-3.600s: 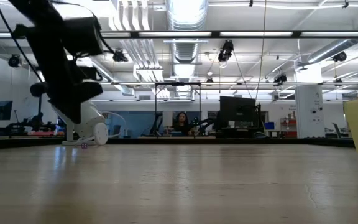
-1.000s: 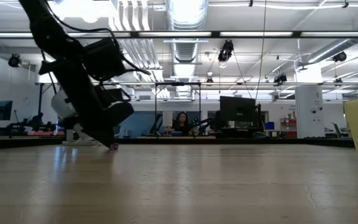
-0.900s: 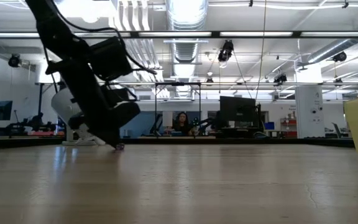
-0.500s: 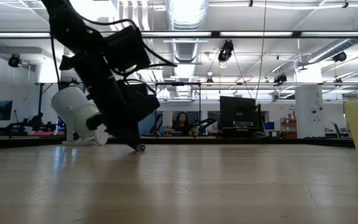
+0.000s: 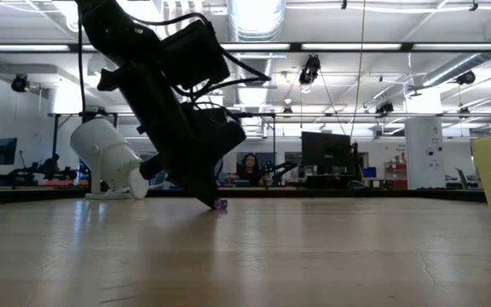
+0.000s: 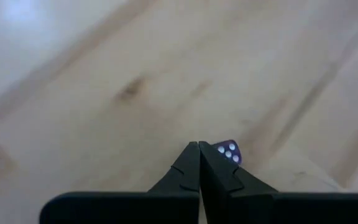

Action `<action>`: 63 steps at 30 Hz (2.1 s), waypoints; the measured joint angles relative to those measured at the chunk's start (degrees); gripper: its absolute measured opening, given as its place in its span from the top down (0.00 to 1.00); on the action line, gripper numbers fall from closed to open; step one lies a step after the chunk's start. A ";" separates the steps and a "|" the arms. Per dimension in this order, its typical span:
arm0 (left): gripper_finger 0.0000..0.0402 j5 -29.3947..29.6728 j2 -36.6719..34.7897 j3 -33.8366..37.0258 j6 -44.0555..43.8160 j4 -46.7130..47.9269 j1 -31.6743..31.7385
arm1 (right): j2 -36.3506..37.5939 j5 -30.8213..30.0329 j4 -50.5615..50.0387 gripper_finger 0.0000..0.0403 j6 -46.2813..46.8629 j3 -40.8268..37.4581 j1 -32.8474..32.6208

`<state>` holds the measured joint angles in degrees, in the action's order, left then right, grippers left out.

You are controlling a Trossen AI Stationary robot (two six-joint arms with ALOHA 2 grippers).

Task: Pick & Place Dice
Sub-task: Put the small purple die into the yellow bin

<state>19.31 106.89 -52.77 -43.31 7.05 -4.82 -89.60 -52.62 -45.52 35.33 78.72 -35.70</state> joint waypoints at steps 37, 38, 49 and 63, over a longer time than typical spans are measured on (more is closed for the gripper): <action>0.99 -2.74 -0.20 -0.68 4.63 -4.47 -4.15 | 0.00 0.02 0.00 0.74 0.00 0.00 1.27; 0.99 -3.05 -0.20 -0.68 5.42 -4.34 -4.15 | 0.01 0.02 -0.01 0.74 0.00 0.00 1.27; 0.99 -1.56 -14.29 -1.27 8.62 10.20 -5.69 | 0.09 3.85 -0.64 0.74 -2.73 -2.64 2.74; 0.99 7.73 -36.43 5.68 8.10 11.28 -17.30 | 0.00 31.98 21.98 0.74 -22.79 -12.57 16.64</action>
<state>27.04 70.46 -47.09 -35.20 18.33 -22.12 -89.60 -20.64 -23.54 12.54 66.15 -19.06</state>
